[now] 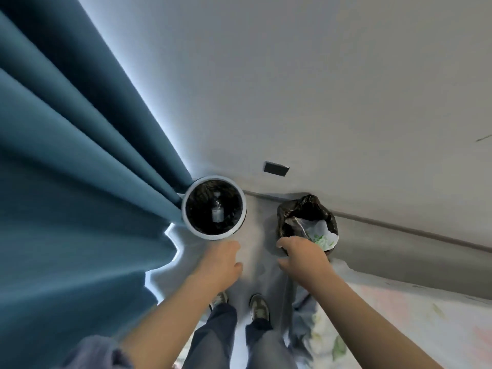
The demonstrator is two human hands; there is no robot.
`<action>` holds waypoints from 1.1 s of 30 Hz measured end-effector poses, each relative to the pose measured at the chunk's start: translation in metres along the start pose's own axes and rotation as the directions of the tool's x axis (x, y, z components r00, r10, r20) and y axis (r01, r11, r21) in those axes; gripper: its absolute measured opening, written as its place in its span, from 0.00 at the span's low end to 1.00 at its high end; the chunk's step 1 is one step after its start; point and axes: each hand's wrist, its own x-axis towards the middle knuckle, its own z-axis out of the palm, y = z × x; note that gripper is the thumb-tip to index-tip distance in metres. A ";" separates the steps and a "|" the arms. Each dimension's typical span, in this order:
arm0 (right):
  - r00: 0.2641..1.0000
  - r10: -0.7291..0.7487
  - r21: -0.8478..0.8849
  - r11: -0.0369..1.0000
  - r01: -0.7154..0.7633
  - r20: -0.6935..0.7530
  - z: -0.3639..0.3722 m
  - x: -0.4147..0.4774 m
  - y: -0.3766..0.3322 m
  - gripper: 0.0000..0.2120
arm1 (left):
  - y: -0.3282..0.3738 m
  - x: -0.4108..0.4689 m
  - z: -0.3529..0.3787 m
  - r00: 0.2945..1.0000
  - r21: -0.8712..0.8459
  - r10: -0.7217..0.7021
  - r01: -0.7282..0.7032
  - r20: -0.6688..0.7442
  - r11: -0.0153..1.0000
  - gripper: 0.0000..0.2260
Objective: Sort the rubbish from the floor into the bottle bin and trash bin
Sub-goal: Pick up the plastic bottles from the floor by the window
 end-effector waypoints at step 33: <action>0.196 -0.810 -0.335 0.000 0.942 0.553 0.052 -0.185 -0.368 0.17 | -0.110 -0.389 0.117 0.270 -0.909 -0.963 0.396 -0.018 0.128 0.19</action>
